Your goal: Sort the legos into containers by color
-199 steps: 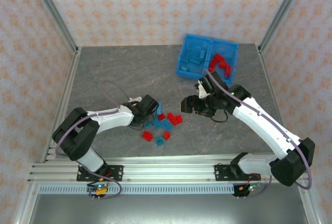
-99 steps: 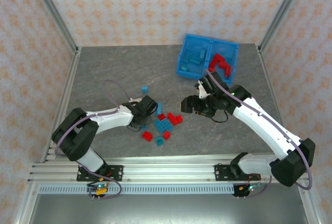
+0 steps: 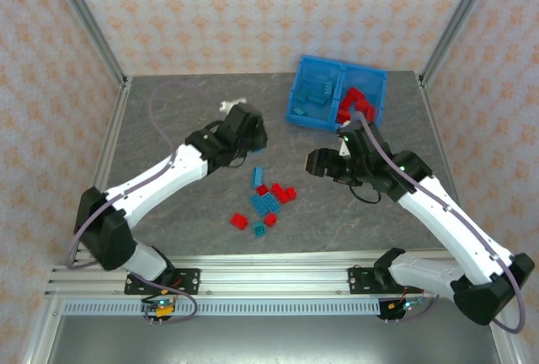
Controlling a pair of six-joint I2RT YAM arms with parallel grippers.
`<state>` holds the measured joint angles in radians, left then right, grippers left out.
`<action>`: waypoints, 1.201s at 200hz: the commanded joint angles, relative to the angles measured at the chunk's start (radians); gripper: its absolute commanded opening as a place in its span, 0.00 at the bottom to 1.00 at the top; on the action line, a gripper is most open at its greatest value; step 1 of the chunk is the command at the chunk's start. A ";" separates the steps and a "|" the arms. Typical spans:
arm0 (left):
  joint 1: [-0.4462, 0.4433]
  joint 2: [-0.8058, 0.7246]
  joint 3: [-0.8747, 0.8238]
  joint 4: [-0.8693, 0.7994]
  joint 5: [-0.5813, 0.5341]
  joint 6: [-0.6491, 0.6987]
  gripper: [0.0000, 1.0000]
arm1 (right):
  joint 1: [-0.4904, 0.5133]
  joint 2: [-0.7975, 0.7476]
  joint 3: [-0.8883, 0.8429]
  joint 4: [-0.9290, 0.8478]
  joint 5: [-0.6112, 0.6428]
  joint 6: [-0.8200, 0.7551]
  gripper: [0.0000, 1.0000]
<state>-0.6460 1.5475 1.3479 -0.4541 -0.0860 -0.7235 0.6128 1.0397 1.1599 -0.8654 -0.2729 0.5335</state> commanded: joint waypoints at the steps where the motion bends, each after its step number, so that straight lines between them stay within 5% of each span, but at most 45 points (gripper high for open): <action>1: -0.003 0.161 0.147 0.058 -0.025 0.075 0.27 | 0.004 -0.070 -0.033 -0.002 0.224 0.072 0.75; 58: -0.005 0.634 0.622 0.191 -0.073 0.224 0.27 | 0.004 -0.219 -0.103 -0.074 0.291 0.107 0.76; 77: -0.019 0.770 0.780 0.200 -0.171 0.270 0.28 | 0.004 -0.245 -0.112 -0.100 0.297 0.102 0.76; 136: -0.033 1.219 1.518 -0.036 -0.318 0.280 0.36 | 0.004 -0.336 -0.187 -0.082 0.302 0.134 0.78; 157: -0.031 1.223 1.480 0.035 -0.360 0.279 0.40 | 0.004 -0.350 -0.176 -0.103 0.313 0.134 0.78; 196: -0.027 1.183 1.455 0.028 -0.339 0.293 0.71 | 0.005 -0.372 -0.166 -0.132 0.331 0.129 0.79; 240: -0.027 0.988 1.422 -0.171 -0.216 0.264 0.76 | 0.004 -0.363 -0.164 -0.117 0.312 0.144 0.79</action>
<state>-0.6781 2.7483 2.7949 -0.4831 -0.3626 -0.4416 0.6128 0.6762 0.9825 -0.9726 0.0200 0.6567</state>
